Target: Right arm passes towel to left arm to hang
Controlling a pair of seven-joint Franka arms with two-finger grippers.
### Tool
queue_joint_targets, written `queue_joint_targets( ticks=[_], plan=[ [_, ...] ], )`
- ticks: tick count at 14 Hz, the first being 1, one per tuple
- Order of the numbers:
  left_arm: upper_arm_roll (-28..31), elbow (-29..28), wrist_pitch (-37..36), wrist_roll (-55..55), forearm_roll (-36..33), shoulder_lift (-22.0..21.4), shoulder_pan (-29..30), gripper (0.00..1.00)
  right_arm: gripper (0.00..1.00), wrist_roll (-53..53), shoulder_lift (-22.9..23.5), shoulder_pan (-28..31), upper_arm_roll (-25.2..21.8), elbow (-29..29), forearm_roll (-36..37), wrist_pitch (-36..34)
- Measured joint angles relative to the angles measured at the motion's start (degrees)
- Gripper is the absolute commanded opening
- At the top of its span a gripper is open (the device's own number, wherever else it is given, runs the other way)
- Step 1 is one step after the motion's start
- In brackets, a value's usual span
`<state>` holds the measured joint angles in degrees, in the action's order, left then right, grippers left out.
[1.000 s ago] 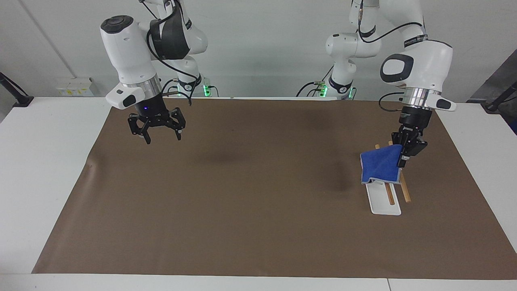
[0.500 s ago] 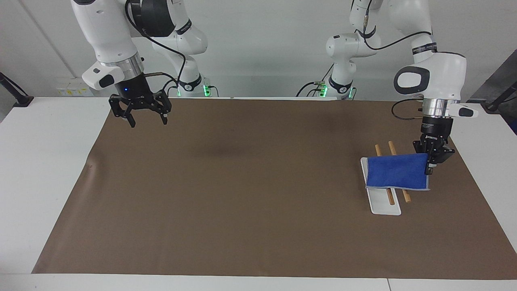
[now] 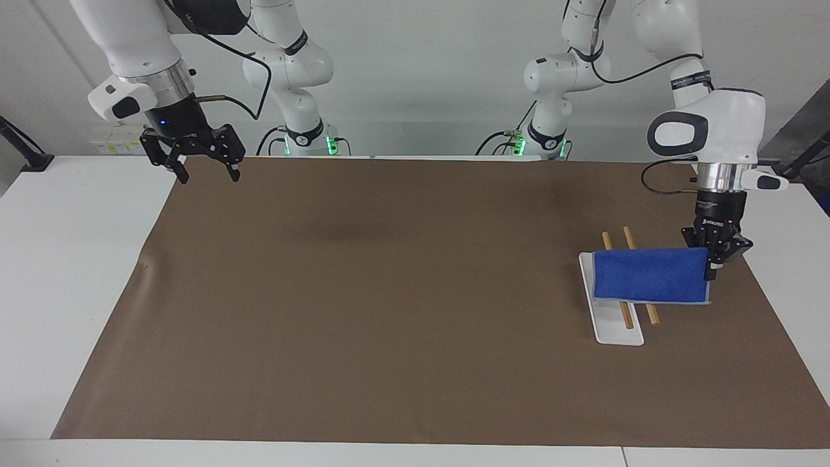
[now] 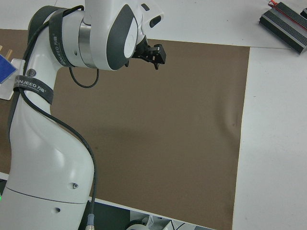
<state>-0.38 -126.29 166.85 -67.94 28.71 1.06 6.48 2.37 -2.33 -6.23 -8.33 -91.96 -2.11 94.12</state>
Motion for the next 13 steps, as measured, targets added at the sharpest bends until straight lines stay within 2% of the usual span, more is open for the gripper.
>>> queue_joint_targets(
  ticks=[1,7,8,9,11,13],
  plan=[
    [0.0,0.0,0.1,-0.1,0.0,0.4,0.1,0.11,1.00,0.0,0.1,0.3,0.0,0.0,0.0,-0.6],
    [0.0,0.0,0.3,-0.1,0.0,1.3,3.2,0.14,1.00,0.0,0.6,2.9,1.3,-0.7,0.0,-3.3],
    [0.0,0.0,0.3,-0.1,0.0,1.4,3.5,0.28,1.00,0.0,0.5,2.9,1.4,-0.7,0.0,-3.3],
    [0.0,0.0,0.3,-0.1,0.0,1.5,3.6,0.46,1.00,0.0,0.3,2.9,1.5,-0.7,0.0,-3.3],
    [0.1,0.0,0.3,-0.2,0.0,1.6,3.9,1.00,1.00,0.0,-0.1,2.9,1.8,-0.6,0.0,-4.1],
    [0.1,0.0,0.3,-0.1,0.0,1.7,5.1,1.00,1.00,0.0,-0.3,2.9,1.9,-0.2,0.7,-4.7]
  ],
)
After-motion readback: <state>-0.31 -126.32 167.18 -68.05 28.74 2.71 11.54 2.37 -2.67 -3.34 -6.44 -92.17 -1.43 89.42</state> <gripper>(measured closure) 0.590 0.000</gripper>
